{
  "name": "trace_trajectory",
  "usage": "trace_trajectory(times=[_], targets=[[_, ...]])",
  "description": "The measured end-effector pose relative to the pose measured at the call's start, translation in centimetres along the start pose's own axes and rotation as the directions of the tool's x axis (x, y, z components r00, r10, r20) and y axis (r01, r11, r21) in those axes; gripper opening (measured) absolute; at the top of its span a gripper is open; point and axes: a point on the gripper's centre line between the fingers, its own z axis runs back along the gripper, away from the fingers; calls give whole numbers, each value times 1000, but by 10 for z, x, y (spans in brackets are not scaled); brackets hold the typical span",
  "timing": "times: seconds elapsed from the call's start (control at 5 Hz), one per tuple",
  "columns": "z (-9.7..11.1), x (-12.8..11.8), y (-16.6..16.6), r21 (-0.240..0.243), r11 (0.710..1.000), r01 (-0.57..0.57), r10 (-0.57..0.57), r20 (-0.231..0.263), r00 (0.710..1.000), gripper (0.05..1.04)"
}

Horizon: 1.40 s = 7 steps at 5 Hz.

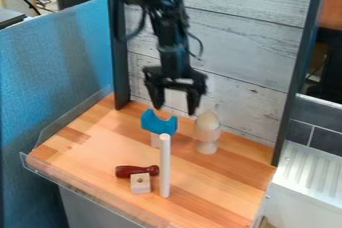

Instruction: Moving the ball from the cup ,put in the blue arch

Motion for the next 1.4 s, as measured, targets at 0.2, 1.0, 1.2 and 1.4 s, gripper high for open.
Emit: trace_trajectory(times=[0.2, 1.0, 1.2, 1.4], targets=[[-26, 13, -10, 43, 999, 23, -25, 43, 999, 1000], [-53, 45, -28, 52, 998, 33, -35, 39, 999, 1000], [-58, 51, -32, 72, 997, 31, -33, 37, 999, 950], [-60, 55, -29, 94, 996, 8, -12, 35, 999, 754]])
